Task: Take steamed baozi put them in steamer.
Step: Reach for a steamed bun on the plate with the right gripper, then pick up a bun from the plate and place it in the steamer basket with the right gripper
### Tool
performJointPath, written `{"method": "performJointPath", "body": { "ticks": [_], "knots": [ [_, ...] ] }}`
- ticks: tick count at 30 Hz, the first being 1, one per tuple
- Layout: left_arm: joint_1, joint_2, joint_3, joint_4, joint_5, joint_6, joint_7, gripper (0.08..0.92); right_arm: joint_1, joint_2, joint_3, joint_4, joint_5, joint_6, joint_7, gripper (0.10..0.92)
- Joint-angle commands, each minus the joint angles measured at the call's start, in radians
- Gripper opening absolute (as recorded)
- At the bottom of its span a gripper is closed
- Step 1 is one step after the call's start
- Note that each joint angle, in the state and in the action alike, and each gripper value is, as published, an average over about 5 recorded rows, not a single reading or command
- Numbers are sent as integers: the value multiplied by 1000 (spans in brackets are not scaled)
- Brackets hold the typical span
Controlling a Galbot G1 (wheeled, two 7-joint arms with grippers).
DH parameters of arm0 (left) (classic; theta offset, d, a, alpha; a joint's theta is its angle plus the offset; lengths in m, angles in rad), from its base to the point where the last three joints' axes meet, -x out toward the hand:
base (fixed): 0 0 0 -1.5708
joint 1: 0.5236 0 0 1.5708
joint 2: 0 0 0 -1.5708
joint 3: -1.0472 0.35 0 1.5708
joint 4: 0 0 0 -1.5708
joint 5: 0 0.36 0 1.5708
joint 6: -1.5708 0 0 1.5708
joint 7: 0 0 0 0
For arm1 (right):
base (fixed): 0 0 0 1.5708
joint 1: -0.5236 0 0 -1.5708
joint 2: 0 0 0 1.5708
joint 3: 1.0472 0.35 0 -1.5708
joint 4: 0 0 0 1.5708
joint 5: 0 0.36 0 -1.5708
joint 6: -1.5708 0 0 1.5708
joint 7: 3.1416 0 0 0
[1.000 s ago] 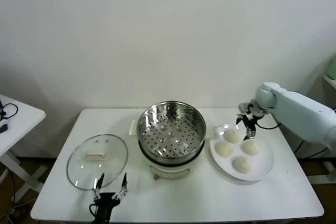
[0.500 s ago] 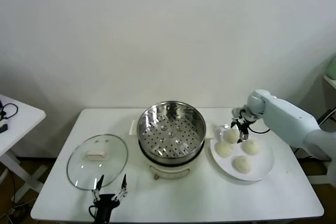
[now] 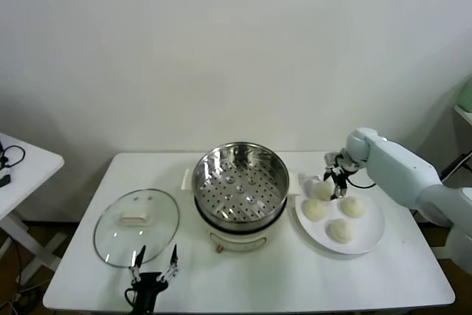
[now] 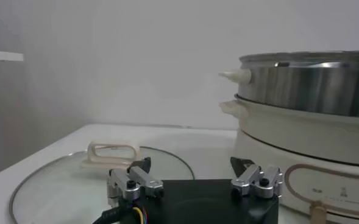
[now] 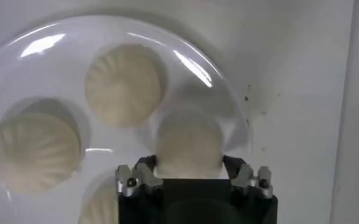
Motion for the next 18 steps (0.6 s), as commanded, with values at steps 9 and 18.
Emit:
{"method": "performJointPath", "body": {
  "ticks": [9,18],
  "knots": [
    [5,2,-1,-13,1,2,-2,823,242,-137,-237,248,206,19,-19,696],
    [18,5,-2,-22,3,-1,-4,823,736,-182,-569,532,503,93,-51,696]
  ]
}}
